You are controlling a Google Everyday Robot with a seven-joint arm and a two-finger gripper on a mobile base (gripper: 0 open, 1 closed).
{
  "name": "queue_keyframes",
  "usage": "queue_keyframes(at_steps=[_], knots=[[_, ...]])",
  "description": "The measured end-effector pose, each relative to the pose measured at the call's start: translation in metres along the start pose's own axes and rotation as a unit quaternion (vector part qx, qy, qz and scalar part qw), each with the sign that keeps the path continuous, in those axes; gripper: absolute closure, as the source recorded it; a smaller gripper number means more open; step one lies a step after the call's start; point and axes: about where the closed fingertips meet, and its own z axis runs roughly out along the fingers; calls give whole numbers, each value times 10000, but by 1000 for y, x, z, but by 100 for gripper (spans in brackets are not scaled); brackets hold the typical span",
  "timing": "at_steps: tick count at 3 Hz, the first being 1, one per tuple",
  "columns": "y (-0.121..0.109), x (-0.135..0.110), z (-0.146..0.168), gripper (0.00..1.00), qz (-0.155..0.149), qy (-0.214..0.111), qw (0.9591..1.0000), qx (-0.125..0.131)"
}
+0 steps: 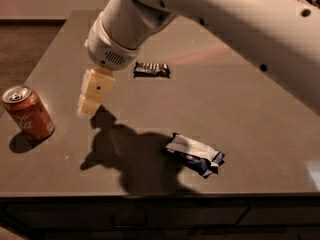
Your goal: Knock coke can over
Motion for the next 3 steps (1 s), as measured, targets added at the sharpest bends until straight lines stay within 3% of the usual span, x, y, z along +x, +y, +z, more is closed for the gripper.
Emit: queue_keyframes(at_steps=[2, 3], knots=[[9, -30, 44, 0, -486, -82, 9975, -506], [6, -40, 70, 0, -531, 50, 9959, -730]])
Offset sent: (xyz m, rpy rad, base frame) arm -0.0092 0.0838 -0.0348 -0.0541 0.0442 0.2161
